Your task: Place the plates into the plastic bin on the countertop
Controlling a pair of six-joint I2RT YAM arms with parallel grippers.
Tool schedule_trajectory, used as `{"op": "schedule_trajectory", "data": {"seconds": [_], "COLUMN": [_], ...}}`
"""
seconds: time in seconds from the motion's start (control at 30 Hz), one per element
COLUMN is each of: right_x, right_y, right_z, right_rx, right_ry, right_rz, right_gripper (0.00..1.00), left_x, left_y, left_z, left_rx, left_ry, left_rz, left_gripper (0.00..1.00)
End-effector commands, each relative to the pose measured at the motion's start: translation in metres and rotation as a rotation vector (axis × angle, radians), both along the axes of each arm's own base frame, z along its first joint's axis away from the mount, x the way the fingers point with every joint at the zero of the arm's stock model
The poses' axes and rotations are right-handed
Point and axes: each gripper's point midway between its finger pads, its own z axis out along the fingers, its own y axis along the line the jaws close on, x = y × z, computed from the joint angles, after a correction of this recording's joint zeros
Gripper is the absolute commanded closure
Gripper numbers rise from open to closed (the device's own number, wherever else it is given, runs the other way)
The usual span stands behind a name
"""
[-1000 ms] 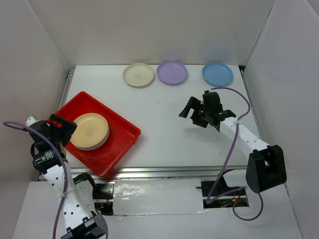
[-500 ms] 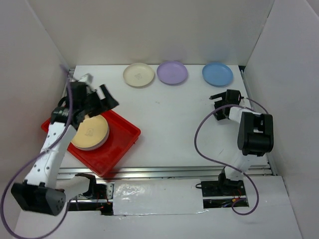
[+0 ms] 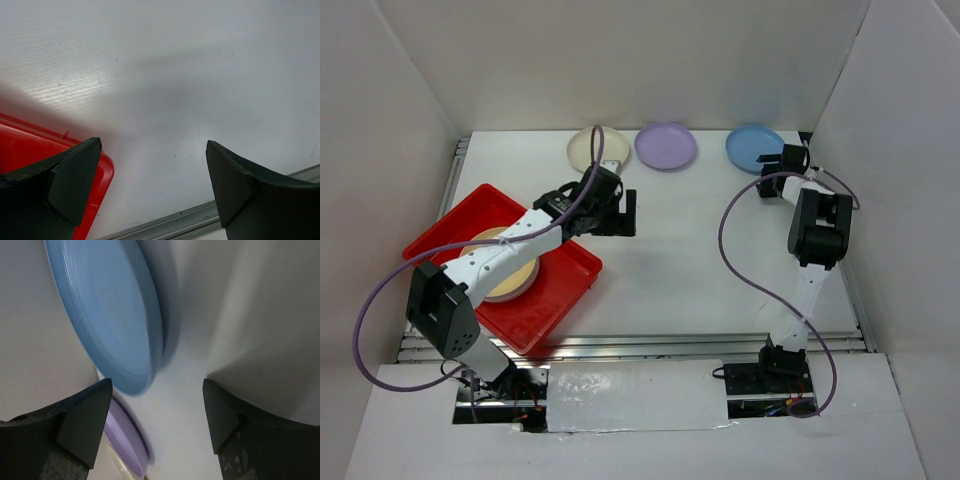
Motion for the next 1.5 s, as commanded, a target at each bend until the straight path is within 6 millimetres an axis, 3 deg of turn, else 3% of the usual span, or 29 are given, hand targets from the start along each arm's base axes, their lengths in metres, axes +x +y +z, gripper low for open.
{"op": "schedule_trajectory", "data": {"seconds": [0.0, 0.07, 0.13, 0.2, 0.27, 0.33, 0.37, 0.5, 0.53, 0.57, 0.6, 0.67, 0.7, 0.77, 0.8, 0.83, 0.9, 0.93, 0.97, 1.0, 1.03, 1.1, 1.13, 1.2, 1.23, 1.27, 1.3, 1.4, 1.47], "right_x": [0.005, 0.008, 0.013, 0.016, 0.016, 0.017, 0.016, 0.0, -0.004, -0.005, -0.023, -0.034, -0.047, -0.063, -0.08, -0.091, -0.121, -0.13, -0.148, -0.159, -0.173, -0.197, -0.21, -0.227, -0.235, -0.246, -0.251, -0.269, -0.281], "right_y": [-0.019, -0.022, -0.024, -0.024, -0.025, -0.024, -0.023, -0.013, -0.012, -0.01, -0.005, 0.011, 0.026, 0.052, 0.076, 0.099, 0.14, 0.148, 0.153, 0.175, 0.201, 0.226, 0.246, 0.261, 0.265, 0.27, 0.267, 0.272, 0.277], "right_z": [-0.015, -0.03, -0.028, -0.024, -0.026, -0.026, -0.022, -0.013, -0.005, 0.025, 0.013, 0.039, 0.035, 0.048, 0.035, 0.047, 0.035, 0.049, 0.043, 0.046, 0.066, 0.073, 0.089, 0.103, 0.119, 0.119, 0.131, 0.141, 0.142], "right_rx": [-0.002, 0.011, -0.01, -0.04, -0.03, -0.027, -0.029, -0.023, -0.034, -0.061, -0.068, -0.136, -0.148, -0.215, -0.194, -0.174, -0.177, -0.258, -0.274, -0.297, -0.34, -0.349, -0.376, -0.371, -0.378, -0.373, -0.398, -0.408, -0.413], "right_ry": [0.094, 0.127, 0.143, 0.141, 0.143, 0.136, 0.13, 0.126, 0.113, 0.05, 0.079, 0.038, 0.081, 0.068, 0.092, 0.042, 0.061, 0.046, 0.084, 0.083, 0.033, 0.024, -0.024, -0.061, -0.111, -0.107, -0.131, -0.156, -0.157], "right_rz": [-0.04, -0.034, -0.009, 0.0, 0.0, 0.006, 0.008, 0.033, 0.032, 0.047, 0.076, 0.219, 0.289, 0.445, 0.524, 0.625, 0.746, 0.775, 0.8, 0.859, 0.932, 1.021, 1.087, 1.131, 1.141, 1.165, 1.147, 1.162, 1.188], "right_gripper": [0.23, 0.34, 0.43, 0.58, 0.81, 0.87, 0.99, 1.0, 1.0, 1.0, 1.0, 1.0, 1.0, 1.0, 1.0, 1.0, 1.0, 1.0, 1.0, 1.0, 1.0, 1.0, 1.0, 1.0, 1.0, 1.0, 1.0, 1.0, 1.0], "left_x": [0.01, 0.008, 0.009, 0.01, 0.014, 0.018, 0.018, 0.02, 0.019, 0.021, 0.02, 0.022, 0.024, 0.023, 0.027, 0.028, 0.037, 0.039, 0.043, 0.048, 0.048, 0.054, 0.056, 0.058, 0.056, 0.053, 0.054, 0.047, 0.044], "left_y": [-0.012, -0.018, -0.018, -0.015, -0.007, 0.005, 0.009, 0.024, 0.026, 0.027, 0.027, 0.023, 0.018, 0.002, -0.002, -0.006, -0.007, -0.008, -0.007, -0.006, -0.008, -0.003, -0.001, 0.005, 0.006, 0.009, 0.016, 0.019, 0.018], "left_z": [0.022, 0.018, 0.016, 0.014, 0.011, 0.005, 0.001, 0.0, 0.002, 0.007, 0.011, 0.025, 0.033, 0.046, 0.05, 0.058, 0.063, 0.066, 0.066, 0.059, 0.056, 0.047, 0.043, 0.036, 0.031, 0.026, 0.02, 0.015, 0.016], "left_rx": [0.01, 0.005, 0.003, 0.014, 0.033, 0.049, 0.051, 0.037, 0.038, 0.038, 0.043, 0.035, 0.018, -0.029, -0.046, -0.069, -0.091, -0.102, -0.107, -0.096, -0.098, -0.084, -0.079, -0.065, -0.063, -0.056, -0.032, -0.019, -0.022], "left_ry": [-0.083, -0.077, -0.075, -0.073, -0.07, -0.052, -0.041, -0.037, -0.041, -0.053, -0.057, -0.091, -0.115, -0.143, -0.153, -0.163, -0.171, -0.176, -0.177, -0.166, -0.144, -0.119, -0.113, -0.099, -0.079, -0.057, -0.051, -0.035, -0.037], "left_rz": [-0.011, -0.028, -0.031, -0.026, -0.005, 0.023, 0.025, 0.051, 0.054, 0.053, 0.05, 0.018, -0.01, -0.103, -0.114, -0.132, -0.132, -0.136, -0.136, -0.132, -0.151, -0.134, -0.127, -0.111, -0.104, -0.098, -0.069, -0.055, -0.049], "left_gripper": [0.01, 0.01, 0.01, 0.01, 0.01, 0.01, 0.01, 0.01, 0.01, 0.01, 0.01, 0.01, 0.01, 0.01, 0.01, 0.01, 0.01, 0.01, 0.01, 0.01, 0.01, 0.01, 0.01, 0.01, 0.01, 0.01, 0.03, 0.19, 0.62]}}
